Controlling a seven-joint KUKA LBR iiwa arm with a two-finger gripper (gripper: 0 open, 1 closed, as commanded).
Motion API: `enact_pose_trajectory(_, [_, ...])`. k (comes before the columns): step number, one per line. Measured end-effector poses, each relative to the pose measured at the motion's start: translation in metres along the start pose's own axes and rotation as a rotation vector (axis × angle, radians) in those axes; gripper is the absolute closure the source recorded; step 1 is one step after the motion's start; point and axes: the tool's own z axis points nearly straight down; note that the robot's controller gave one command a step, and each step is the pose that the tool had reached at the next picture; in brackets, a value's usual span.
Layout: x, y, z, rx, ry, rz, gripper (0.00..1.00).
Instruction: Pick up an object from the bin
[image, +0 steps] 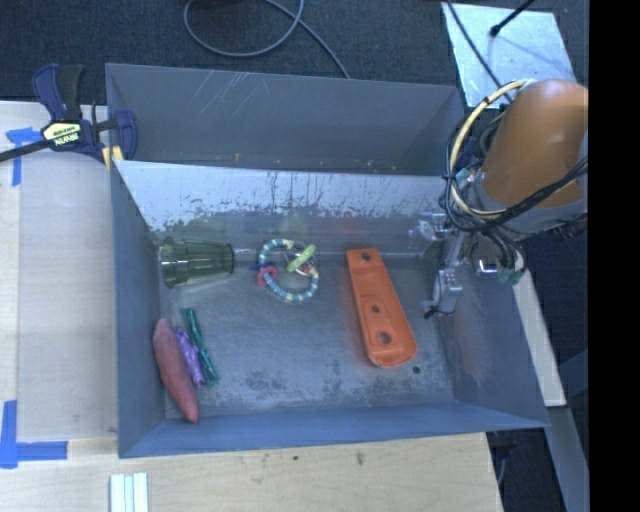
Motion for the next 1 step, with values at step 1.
enact_pose_trajectory(1, [-0.0017, 0.0004, -0.0051, 0.001, -0.009, -0.002, 0.00])
